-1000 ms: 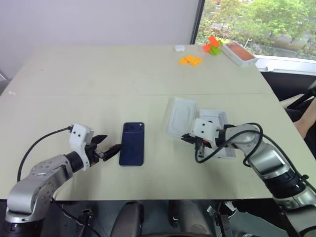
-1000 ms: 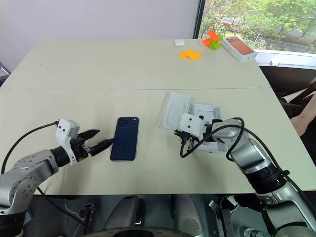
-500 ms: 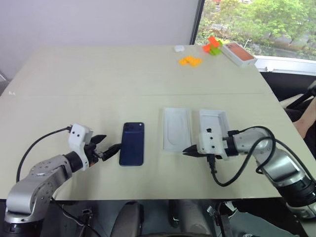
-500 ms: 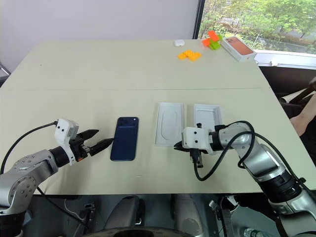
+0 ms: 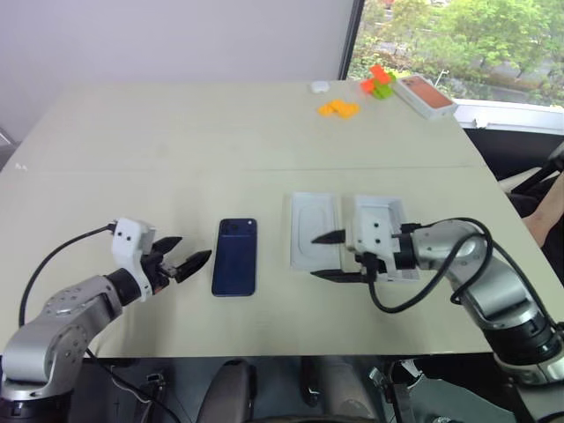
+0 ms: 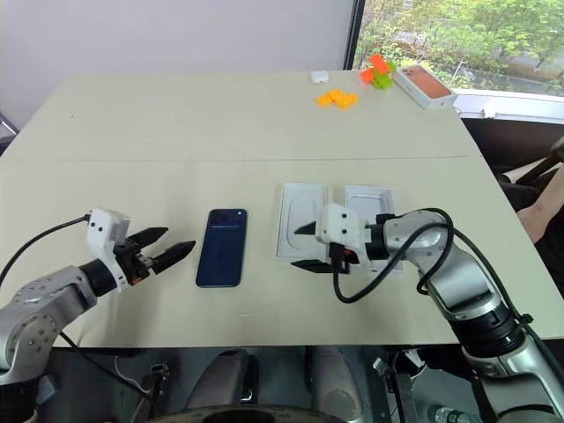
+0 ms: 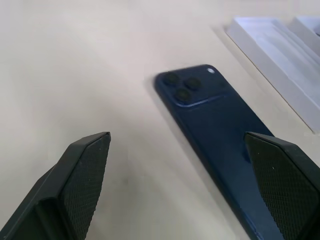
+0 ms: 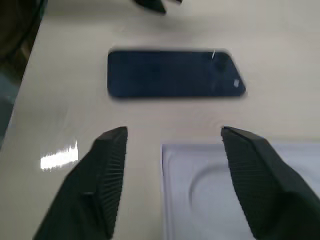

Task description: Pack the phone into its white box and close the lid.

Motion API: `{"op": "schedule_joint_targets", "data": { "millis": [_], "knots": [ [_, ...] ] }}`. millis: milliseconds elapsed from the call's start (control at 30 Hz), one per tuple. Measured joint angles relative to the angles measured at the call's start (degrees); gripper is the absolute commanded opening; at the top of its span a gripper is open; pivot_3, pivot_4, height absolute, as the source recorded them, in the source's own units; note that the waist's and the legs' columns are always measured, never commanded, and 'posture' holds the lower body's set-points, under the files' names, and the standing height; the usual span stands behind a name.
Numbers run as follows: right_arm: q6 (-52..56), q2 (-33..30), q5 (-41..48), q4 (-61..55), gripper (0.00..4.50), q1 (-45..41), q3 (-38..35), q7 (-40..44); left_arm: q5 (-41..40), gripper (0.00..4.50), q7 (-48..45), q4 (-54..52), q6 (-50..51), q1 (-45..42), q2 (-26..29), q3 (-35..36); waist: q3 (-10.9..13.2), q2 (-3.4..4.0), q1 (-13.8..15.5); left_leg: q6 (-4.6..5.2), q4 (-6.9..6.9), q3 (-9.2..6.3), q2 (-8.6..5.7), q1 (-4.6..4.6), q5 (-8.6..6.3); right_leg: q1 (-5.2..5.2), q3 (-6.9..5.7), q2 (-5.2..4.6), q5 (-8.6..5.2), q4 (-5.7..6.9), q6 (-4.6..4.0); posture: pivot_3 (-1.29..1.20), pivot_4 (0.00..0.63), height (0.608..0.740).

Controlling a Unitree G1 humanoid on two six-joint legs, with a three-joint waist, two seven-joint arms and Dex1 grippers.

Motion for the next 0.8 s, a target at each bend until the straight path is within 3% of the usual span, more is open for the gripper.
{"op": "schedule_joint_targets", "data": {
  "millis": [133,167,400,633,800],
  "knots": [
    [2.7,4.1,-2.4,0.0,0.33,-2.2,4.1,-5.1,0.0,4.50,0.1,0.6,0.3,1.2,0.8,1.3,0.0,0.00,-0.1,0.00,0.00,0.04,-0.05,-0.02,0.00,-0.01,0.01,-0.06,0.00,-0.03,0.00,0.00,0.150,0.740],
    [2.9,4.9,-3.8,0.3,0.08,-2.7,5.8,-6.2,0.2,4.50,0.1,0.8,0.2,1.4,1.1,1.4,0.0,0.00,-0.1,0.00,0.00,0.03,-0.05,-0.03,0.00,-0.01,0.01,-0.06,0.00,-0.04,0.00,0.00,0.150,0.740],
    [3.6,9.5,-11.4,2.0,0.08,-6.5,14.4,-11.9,-4.8,4.50,1.4,2.6,6.7,-0.2,1.8,4.2,0.0,0.00,0.0,-0.02,0.00,0.03,-0.10,-0.14,0.01,-0.14,0.00,-0.11,0.00,-0.01,0.00,0.00,0.150,0.740],
    [-0.7,10.2,-19.2,8.5,0.08,-9.1,19.0,-12.7,-20.6,4.50,9.2,4.3,24.0,-7.0,0.4,6.5,0.0,-0.01,-0.2,-0.03,0.00,0.01,-0.12,-0.11,0.02,-0.15,0.01,-0.10,0.01,0.06,0.01,0.00,0.150,0.740],
    [-4.3,11.5,-22.6,13.3,0.08,-10.7,21.3,-12.3,-24.5,4.50,15.3,9.8,34.7,-14.1,0.8,6.1,0.0,-0.02,-0.3,-0.10,0.00,-0.02,-0.12,-0.06,0.05,-0.12,-0.01,-0.01,0.01,0.08,0.01,0.00,0.150,0.740]
  ]
}}
